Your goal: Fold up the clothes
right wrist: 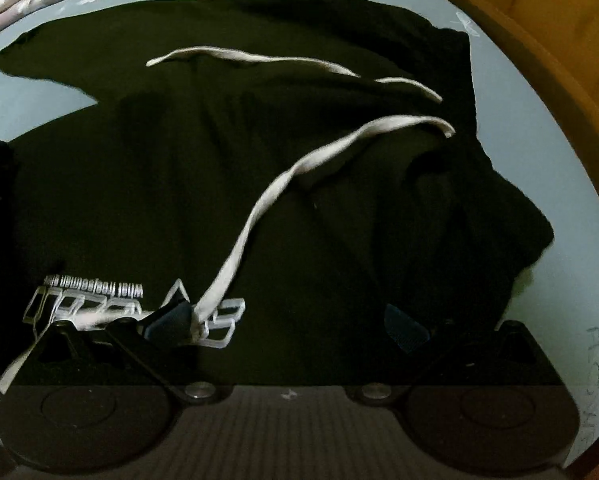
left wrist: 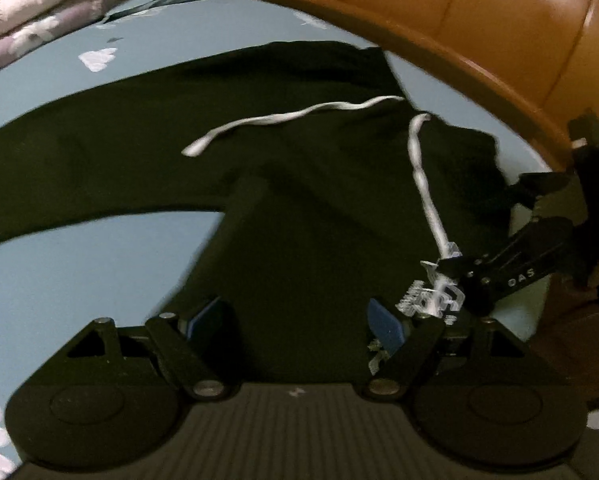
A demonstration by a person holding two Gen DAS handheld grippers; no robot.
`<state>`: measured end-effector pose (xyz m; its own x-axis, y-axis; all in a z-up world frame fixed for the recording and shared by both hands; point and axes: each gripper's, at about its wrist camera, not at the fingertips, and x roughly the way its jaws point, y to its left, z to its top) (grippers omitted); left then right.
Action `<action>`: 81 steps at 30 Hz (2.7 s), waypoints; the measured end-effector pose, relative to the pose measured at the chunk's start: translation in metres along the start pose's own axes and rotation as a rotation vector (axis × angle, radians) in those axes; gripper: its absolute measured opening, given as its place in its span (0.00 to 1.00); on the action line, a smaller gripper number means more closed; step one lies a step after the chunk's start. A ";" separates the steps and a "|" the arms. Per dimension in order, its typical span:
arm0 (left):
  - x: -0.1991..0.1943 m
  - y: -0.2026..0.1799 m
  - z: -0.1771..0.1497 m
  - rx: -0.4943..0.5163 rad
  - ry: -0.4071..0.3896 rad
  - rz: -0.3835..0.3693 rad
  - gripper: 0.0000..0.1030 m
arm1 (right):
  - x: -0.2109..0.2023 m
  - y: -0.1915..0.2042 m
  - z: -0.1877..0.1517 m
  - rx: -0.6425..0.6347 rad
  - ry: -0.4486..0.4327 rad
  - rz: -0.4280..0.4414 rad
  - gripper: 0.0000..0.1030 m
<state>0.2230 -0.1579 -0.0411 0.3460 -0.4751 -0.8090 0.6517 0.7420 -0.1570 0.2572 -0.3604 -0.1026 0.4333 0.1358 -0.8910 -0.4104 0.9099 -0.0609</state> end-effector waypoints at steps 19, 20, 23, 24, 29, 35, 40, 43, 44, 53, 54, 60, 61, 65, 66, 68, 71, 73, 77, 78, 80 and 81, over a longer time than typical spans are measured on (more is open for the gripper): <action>-0.001 -0.018 -0.049 -0.096 0.135 -0.107 0.82 | -0.033 0.007 0.025 0.024 0.049 -0.008 1.00; -0.009 -0.011 -0.050 -0.113 0.130 -0.093 0.82 | -0.037 0.010 0.029 0.028 0.043 0.001 1.00; -0.035 0.013 -0.057 -0.169 0.110 -0.048 0.82 | -0.046 0.024 0.040 0.031 0.030 0.036 1.00; -0.044 0.021 -0.060 -0.188 0.103 -0.030 0.82 | -0.048 0.032 0.043 0.024 0.028 0.056 1.00; -0.094 0.065 -0.084 -0.302 0.079 0.081 0.82 | -0.050 0.081 0.061 -0.026 0.031 0.169 1.00; -0.134 0.117 -0.128 -0.437 0.074 0.205 0.82 | -0.048 0.157 0.074 -0.127 0.065 0.326 1.00; -0.141 0.147 -0.162 -0.494 0.090 0.228 0.82 | -0.048 0.208 0.076 -0.216 0.089 0.413 1.00; -0.142 0.160 -0.179 -0.537 0.092 0.195 0.82 | -0.049 0.235 0.076 -0.295 0.082 0.428 1.00; -0.142 0.163 -0.184 -0.553 0.089 0.171 0.82 | -0.050 0.242 0.076 -0.315 0.083 0.430 1.00; -0.136 0.179 -0.203 -0.658 0.074 -0.027 0.82 | -0.041 0.277 0.073 -0.357 0.138 0.422 1.00; -0.134 0.179 -0.203 -0.661 0.080 -0.036 0.82 | -0.039 0.278 0.072 -0.356 0.144 0.415 1.00; -0.125 0.176 -0.201 -0.642 0.105 -0.037 0.82 | -0.036 0.272 0.067 -0.337 0.165 0.423 1.00; -0.125 0.175 -0.200 -0.638 0.112 -0.035 0.82 | -0.036 0.271 0.066 -0.336 0.167 0.424 1.00; -0.122 0.174 -0.196 -0.625 0.137 -0.028 0.82 | -0.033 0.259 0.065 -0.307 0.188 0.415 1.00; -0.121 0.174 -0.194 -0.622 0.144 -0.026 0.82 | -0.032 0.256 0.066 -0.296 0.193 0.413 1.00; -0.120 0.174 -0.192 -0.615 0.157 -0.022 0.82 | -0.030 0.249 0.066 -0.275 0.204 0.409 1.00; -0.118 0.173 -0.189 -0.604 0.175 -0.016 0.82 | -0.026 0.239 0.065 -0.244 0.232 0.402 1.00; -0.117 0.172 -0.188 -0.597 0.183 -0.012 0.83 | -0.022 0.235 0.063 -0.226 0.258 0.405 1.00; -0.116 0.171 -0.186 -0.585 0.198 -0.006 0.84 | -0.012 0.228 0.052 -0.178 0.334 0.427 1.00; -0.116 0.171 -0.185 -0.581 0.201 -0.005 0.84 | -0.010 0.227 0.048 -0.167 0.353 0.430 1.00; -0.116 0.170 -0.185 -0.577 0.205 -0.003 0.85 | -0.012 0.226 0.043 -0.178 0.335 0.433 1.00; -0.116 0.170 -0.184 -0.575 0.206 -0.002 0.85 | -0.013 0.227 0.042 -0.188 0.336 0.433 1.00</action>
<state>0.1691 0.1103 -0.0786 0.1697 -0.4184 -0.8923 0.1634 0.9048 -0.3932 0.1920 -0.1393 -0.0861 -0.0716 0.3202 -0.9447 -0.6422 0.7098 0.2892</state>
